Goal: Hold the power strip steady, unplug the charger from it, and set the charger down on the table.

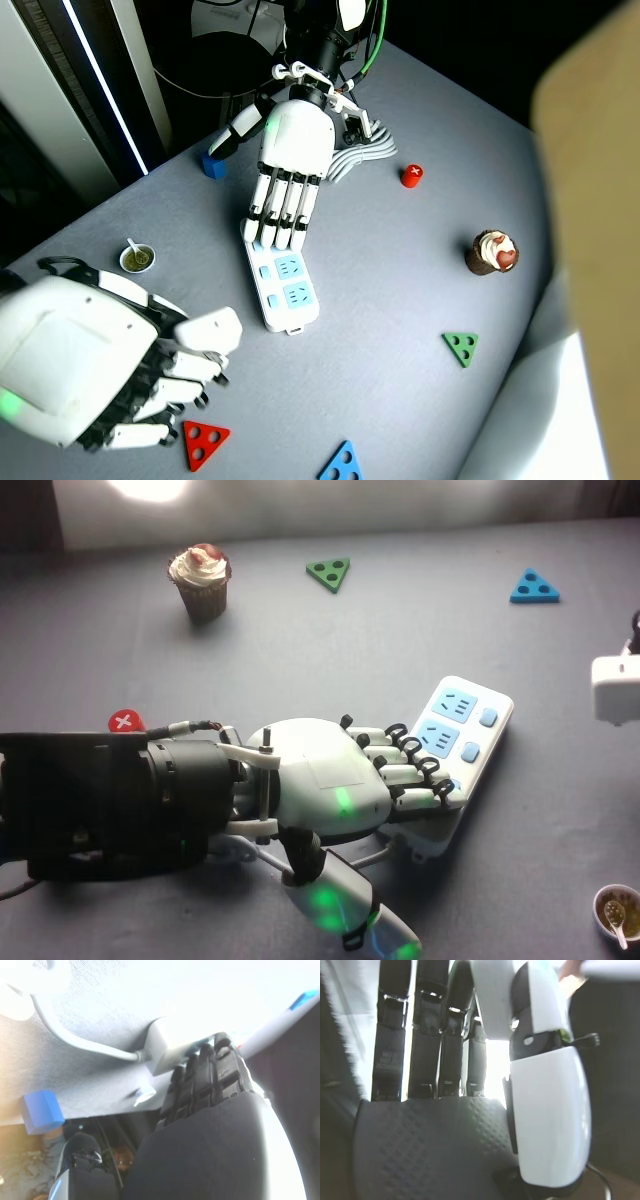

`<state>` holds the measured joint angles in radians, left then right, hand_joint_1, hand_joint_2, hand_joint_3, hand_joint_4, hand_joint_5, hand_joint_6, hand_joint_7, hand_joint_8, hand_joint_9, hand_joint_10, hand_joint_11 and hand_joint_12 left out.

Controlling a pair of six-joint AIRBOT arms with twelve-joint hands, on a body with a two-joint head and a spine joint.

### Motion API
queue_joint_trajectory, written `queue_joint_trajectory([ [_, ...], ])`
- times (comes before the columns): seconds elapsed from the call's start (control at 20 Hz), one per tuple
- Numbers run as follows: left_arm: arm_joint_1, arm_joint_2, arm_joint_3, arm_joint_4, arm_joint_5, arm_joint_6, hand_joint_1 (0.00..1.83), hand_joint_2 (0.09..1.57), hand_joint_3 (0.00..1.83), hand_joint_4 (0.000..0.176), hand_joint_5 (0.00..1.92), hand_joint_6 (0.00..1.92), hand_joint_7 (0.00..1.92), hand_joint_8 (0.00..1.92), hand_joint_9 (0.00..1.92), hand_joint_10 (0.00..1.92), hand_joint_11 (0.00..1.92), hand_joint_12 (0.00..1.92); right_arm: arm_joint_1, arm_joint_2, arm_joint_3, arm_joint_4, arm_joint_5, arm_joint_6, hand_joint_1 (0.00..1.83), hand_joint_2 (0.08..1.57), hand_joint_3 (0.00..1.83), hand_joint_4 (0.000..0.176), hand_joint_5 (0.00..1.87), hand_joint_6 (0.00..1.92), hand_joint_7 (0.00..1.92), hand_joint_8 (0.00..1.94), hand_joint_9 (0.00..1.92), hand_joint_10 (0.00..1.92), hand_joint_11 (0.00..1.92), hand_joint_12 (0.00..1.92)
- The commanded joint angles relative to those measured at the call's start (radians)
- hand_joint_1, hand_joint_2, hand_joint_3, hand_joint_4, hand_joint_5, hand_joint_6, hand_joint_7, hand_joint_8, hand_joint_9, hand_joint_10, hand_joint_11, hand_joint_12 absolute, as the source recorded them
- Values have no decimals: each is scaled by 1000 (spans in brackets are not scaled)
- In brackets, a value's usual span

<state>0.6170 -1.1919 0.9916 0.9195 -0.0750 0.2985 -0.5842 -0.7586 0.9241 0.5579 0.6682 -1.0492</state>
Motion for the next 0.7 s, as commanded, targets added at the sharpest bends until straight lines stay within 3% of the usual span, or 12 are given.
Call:
queue_joint_trajectory([
  [0.0,0,5,-2,-4,-14,0,0,956,2,0,36,0,55,0,51,0,17,58,-3,26,3,-34,119,3,1243,1075,0,0,1007,876,1148,771,1245,6,846,802],
  [0.2,-4,7,-3,-6,-13,0,0,951,0,0,44,3,59,2,53,1,33,65,-47,46,7,-89,119,-23,1235,1089,0,0,970,950,1119,804,1218,0,831,787],
  [0.25,-5,8,-3,-6,-13,0,0,952,0,0,42,2,59,2,55,2,36,66,-53,46,10,-96,120,-43,1227,1101,2,14,952,1013,1086,826,1205,5,824,801],
  [0.3,-7,9,-3,-6,-12,0,0,956,2,0,53,6,69,6,68,7,51,73,-58,43,12,-104,126,-67,1348,1071,0,0,987,936,1146,630,1096,789,846,797],
  [0.4,-7,11,-4,-6,-11,0,0,952,0,0,35,2,52,2,47,2,26,62,-71,34,13,-153,138,-112,1378,1085,0,0,936,1046,1083,666,1024,1040,877,796],
  [0.45,-7,12,-5,-6,-11,0,0,949,0,0,40,4,53,2,47,2,28,63,-76,30,13,-165,139,-131,1378,1095,2,0,903,1094,1062,696,997,1093,868,816],
  [0.65,-7,16,-5,-7,-10,0,0,948,0,0,48,6,65,6,57,5,40,68,-83,11,21,-151,139,-200,1377,1067,0,0,984,957,1128,601,1058,1024,889,793],
])
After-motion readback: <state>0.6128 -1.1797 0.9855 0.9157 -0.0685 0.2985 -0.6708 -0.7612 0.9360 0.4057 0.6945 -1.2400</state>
